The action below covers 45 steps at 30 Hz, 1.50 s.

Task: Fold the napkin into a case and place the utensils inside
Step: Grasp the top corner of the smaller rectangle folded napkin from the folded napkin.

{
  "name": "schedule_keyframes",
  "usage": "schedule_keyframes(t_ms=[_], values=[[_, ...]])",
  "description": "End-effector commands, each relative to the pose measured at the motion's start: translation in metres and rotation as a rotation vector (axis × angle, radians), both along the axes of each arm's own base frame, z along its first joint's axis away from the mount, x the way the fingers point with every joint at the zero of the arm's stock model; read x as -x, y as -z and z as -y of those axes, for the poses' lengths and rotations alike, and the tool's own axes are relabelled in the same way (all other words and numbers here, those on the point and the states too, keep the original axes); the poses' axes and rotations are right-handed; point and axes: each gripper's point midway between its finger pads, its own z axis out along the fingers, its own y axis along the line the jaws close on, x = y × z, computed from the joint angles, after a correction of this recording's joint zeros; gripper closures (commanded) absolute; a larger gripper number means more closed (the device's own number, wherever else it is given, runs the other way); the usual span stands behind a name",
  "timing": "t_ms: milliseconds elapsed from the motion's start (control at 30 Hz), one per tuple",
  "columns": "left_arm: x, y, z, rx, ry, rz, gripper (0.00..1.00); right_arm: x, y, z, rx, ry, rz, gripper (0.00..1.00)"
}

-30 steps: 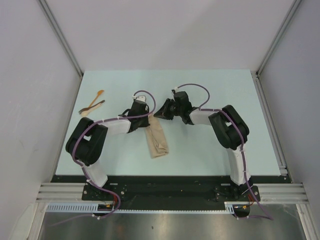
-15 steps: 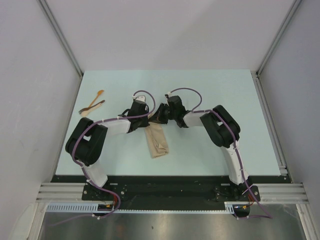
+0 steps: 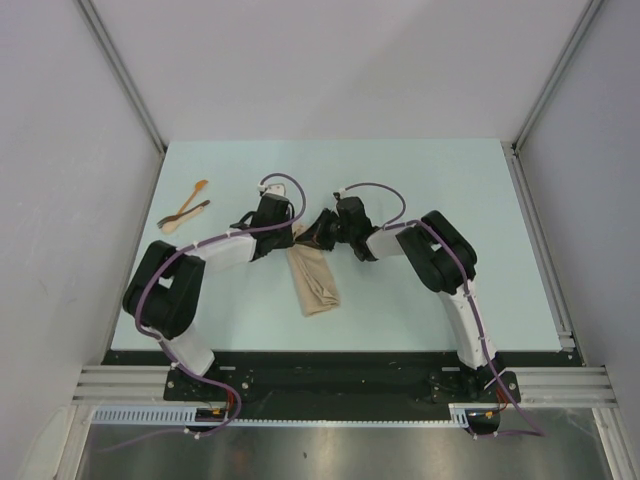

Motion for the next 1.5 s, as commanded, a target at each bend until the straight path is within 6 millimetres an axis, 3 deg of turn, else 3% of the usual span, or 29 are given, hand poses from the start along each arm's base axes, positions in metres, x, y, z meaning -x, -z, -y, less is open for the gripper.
schedule_keyframes(t_ms=[0,267,367,567,600,833,900,1033,1133,1233,1333,1367,1400,1467], values=[[-0.016,-0.017,-0.001,-0.013,-0.012,0.046,0.71,-0.002,-0.005,-0.005,-0.036,0.011,0.022,1.00],[-0.021,-0.014,0.003,-0.014,0.004,0.039,0.86,-0.001,-0.007,-0.010,-0.062,0.007,0.011,1.00],[-0.022,-0.023,0.007,-0.003,0.023,0.059,0.91,0.002,-0.008,-0.014,-0.071,0.000,0.005,1.00],[-0.017,-0.035,0.023,0.051,0.076,0.078,0.93,0.008,-0.005,-0.029,-0.115,-0.019,-0.018,1.00],[-0.011,-0.029,0.026,0.047,0.081,0.035,0.94,0.004,-0.013,-0.038,-0.108,-0.035,0.024,1.00],[-0.005,-0.020,0.028,0.079,0.063,0.001,0.94,0.000,-0.006,-0.052,-0.119,-0.070,0.028,1.00],[-0.005,-0.021,0.022,0.054,0.024,-0.014,0.94,-0.005,-0.010,-0.049,-0.144,-0.054,0.052,1.00],[-0.007,-0.011,0.020,0.039,-0.003,-0.054,0.94,-0.001,-0.024,-0.062,-0.233,-0.147,0.088,1.00],[-0.004,-0.009,0.019,0.050,-0.017,-0.056,0.94,-0.008,-0.031,-0.047,-0.266,-0.067,0.148,1.00],[-0.004,-0.009,0.015,0.039,-0.027,-0.047,0.93,-0.004,-0.017,-0.067,-0.167,-0.171,0.117,1.00],[-0.005,-0.006,0.007,0.011,-0.053,-0.061,0.93,-0.010,-0.033,-0.049,-0.266,-0.081,0.160,1.00],[-0.005,-0.006,0.005,0.006,-0.059,-0.061,0.92,-0.014,-0.032,-0.056,-0.218,-0.114,0.166,1.00],[-0.006,-0.005,0.002,0.000,-0.070,-0.062,0.92,-0.005,-0.031,-0.066,-0.208,-0.175,0.156,1.00],[-0.007,-0.005,-0.002,0.006,-0.093,-0.065,0.91,-0.005,-0.032,-0.066,-0.210,-0.178,0.155,1.00]])
